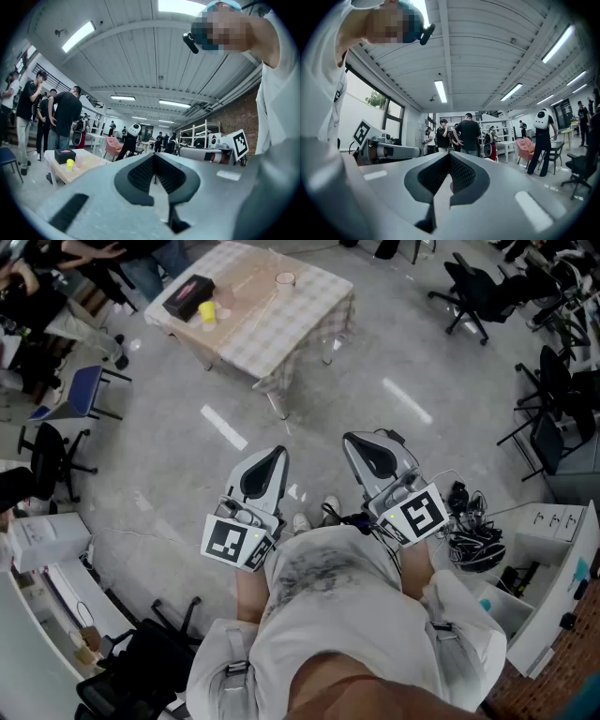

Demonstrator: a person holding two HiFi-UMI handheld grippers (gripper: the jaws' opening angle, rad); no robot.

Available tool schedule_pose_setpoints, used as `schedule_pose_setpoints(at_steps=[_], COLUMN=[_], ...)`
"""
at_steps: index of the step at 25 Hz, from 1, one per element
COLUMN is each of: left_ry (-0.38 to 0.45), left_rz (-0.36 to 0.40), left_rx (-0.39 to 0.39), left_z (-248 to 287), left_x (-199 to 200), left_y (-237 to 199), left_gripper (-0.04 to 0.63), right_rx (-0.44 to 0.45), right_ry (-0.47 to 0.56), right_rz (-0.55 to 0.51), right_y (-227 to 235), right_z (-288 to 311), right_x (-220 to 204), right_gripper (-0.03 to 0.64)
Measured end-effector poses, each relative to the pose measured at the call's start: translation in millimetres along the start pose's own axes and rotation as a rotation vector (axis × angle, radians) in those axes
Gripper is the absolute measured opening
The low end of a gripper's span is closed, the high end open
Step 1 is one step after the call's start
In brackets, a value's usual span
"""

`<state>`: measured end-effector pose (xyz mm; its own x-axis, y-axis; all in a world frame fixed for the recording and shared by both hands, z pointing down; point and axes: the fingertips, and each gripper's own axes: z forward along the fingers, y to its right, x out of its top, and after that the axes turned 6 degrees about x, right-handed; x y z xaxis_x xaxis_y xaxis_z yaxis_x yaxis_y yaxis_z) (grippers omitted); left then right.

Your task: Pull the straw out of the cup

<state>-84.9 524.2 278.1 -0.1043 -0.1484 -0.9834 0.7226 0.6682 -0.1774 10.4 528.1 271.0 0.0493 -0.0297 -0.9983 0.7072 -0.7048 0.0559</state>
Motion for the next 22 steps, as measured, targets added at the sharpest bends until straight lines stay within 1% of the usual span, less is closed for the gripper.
schedule_pose_setpoints(at_steps=[3,7,12,22], left_ry=[0.003,0.002,-0.007,-0.014], left_rz=[0.000,0.004,0.010,0.050], left_rx=[0.006,0.019,0.048,0.107], left_z=[9.6,15.2,22.5,39.8], left_x=[-1.6,-3.1,-5.2,-5.8], left_y=[6.7,9.1,12.8,29.9], left_gripper=[0.003,0.003,0.003,0.003], right_rx=[0.010,0.024,0.020,0.051], right_ry=[-0.003,-0.009,0.003,-0.002], right_rz=[0.001,-0.024,-0.030,-0.026], right_y=[9.1,12.5,22.6,45.2], right_z=[-4.2,-2.5,-6.1,-19.2], right_x=[-1.8,-3.8,-3.0,-2.1], right_gripper=[0.008,0.009,0.009,0.009])
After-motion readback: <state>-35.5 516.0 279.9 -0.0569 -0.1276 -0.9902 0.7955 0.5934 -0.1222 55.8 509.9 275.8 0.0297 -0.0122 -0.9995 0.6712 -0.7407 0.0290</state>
